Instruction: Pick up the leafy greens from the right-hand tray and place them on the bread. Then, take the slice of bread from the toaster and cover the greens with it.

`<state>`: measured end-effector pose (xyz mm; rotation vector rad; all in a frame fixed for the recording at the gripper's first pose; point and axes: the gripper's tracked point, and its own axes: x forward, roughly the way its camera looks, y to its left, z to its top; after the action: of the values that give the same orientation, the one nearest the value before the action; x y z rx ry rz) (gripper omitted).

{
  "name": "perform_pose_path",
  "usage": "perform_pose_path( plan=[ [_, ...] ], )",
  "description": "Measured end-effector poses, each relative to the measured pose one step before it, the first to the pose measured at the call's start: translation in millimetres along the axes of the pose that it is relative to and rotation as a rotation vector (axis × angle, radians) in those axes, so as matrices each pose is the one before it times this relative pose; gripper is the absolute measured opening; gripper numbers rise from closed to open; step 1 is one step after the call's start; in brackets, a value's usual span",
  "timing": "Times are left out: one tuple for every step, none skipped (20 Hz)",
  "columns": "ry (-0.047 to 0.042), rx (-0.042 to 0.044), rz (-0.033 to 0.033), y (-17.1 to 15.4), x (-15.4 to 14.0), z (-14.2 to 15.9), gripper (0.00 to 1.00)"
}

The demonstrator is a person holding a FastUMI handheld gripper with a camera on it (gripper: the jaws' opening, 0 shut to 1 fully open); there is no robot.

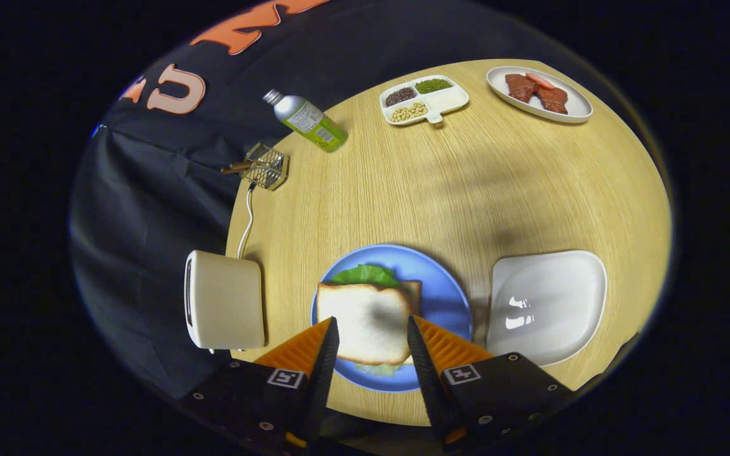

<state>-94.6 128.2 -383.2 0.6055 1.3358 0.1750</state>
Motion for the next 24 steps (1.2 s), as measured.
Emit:
perform_pose_path(
  plan=[
    [-0.02202, -0.01526, -0.00820, -1.65, -8.34, 5.77, 0.69],
    [-0.02715, -0.02094, -0.00849, -1.00, -9.24, 6.59, 0.76],
    [-0.03662, -0.02193, -0.00333, 0.65, -10.36, 10.16, 0.79],
    [-0.04988, -0.02341, 0.00488, 3.02, -12.09, 17.34, 0.84],
    [-0.05315, -0.02083, 0.00974, 6.76, -12.17, 15.86, 0.86],
    [-0.05499, -0.02171, 0.01028, 5.00, -13.25, 16.73, 0.89],
    [-0.05679, -0.02424, 0.01256, 5.76, -12.31, 18.61, 0.90],
    [-0.04369, -0.02779, 0.01656, 5.85, -13.34, 16.41, 0.92],
    [-0.03113, -0.02662, 0.01294, 4.56, -12.05, 12.40, 0.93],
    [-0.03527, -0.02276, 0.00739, 4.31, -12.32, 10.78, 0.96],
    [-0.03841, -0.02366, 0.00229, 2.37, -4.65, 13.63, 0.97],
    [-0.04066, -0.02189, -0.00080, 2.27, -10.78, 14.73, 0.97],
    [-0.04636, -0.02340, -0.00210, 2.64, -10.40, 16.38, 0.97],
    [-0.05584, -0.02704, -0.00431, 1.60, -10.24, 18.99, 0.98],
    [-0.06742, -0.03695, -0.01035, -0.67, -7.55, 19.95, 0.98],
    [-0.07302, -0.03978, -0.03510, -8.59, -7.79, 21.99, 0.98],
    [-0.05514, -0.03240, -0.04540, -12.34, -5.16, 16.28, 0.98],
    [-0.04671, -0.01504, -0.03403, -9.89, -5.74, 15.49, 0.99],
    [-0.03855, -0.00169, -0.02314, -5.33, -5.57, 13.41, 0.98],
    [-0.03986, 0.00398, -0.01854, -2.17, -2.80, 11.91, 0.99],
    [-0.03969, -0.00072, -0.01921, -4.47, -3.12, 12.83, 0.98],
    [-0.04001, -0.01040, -0.02019, -5.80, -1.28, 11.75, 0.98],
    [-0.03583, -0.01589, -0.01997, -5.93, -3.43, 12.60, 0.98],
    [-0.03211, -0.01224, -0.01214, -6.49, -3.53, 15.65, 0.98]
  ],
)
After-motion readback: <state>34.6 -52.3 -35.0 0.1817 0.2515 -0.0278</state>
